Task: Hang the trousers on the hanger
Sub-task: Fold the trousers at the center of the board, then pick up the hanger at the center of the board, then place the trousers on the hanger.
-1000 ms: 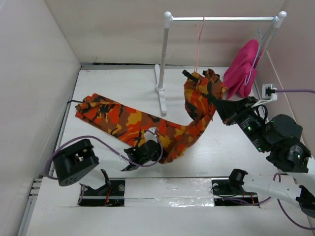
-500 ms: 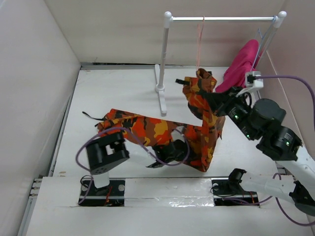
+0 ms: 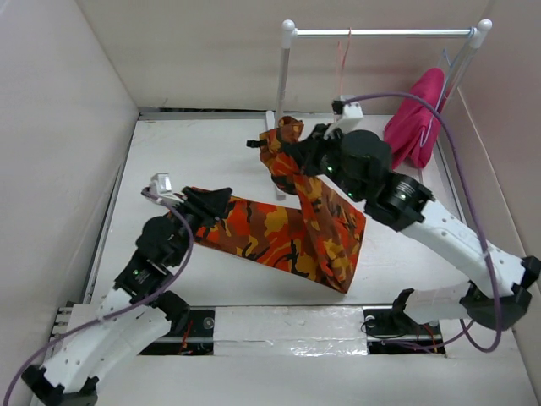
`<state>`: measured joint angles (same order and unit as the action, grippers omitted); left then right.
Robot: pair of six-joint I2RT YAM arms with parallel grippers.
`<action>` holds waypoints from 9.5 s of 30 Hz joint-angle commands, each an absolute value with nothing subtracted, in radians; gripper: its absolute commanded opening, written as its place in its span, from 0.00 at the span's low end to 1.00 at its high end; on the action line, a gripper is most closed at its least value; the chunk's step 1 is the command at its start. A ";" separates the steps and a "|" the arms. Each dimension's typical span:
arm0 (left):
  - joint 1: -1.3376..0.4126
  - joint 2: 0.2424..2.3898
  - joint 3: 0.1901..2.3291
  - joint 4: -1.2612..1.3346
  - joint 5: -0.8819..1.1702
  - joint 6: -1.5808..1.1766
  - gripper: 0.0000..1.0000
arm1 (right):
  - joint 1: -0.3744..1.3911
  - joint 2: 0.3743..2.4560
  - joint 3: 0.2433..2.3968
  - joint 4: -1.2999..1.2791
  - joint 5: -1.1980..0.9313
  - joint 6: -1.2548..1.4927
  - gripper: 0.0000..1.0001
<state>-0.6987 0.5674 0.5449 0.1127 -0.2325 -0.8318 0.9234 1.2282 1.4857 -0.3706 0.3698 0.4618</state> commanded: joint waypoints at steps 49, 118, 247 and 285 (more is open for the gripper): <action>-0.253 1.267 0.359 0.505 0.061 -0.838 0.42 | 0.971 0.837 0.284 -0.063 0.353 0.882 0.79; -0.769 1.002 0.563 0.486 -0.149 -0.445 0.00 | 0.397 1.229 1.320 -0.160 0.167 0.164 0.74; -1.078 1.925 0.950 0.919 -0.686 -1.094 0.00 | 0.308 1.126 0.520 0.107 -0.236 0.244 0.39; -1.026 1.717 0.707 0.936 -0.722 -0.778 0.00 | -0.216 0.735 0.379 0.003 -0.359 0.281 0.00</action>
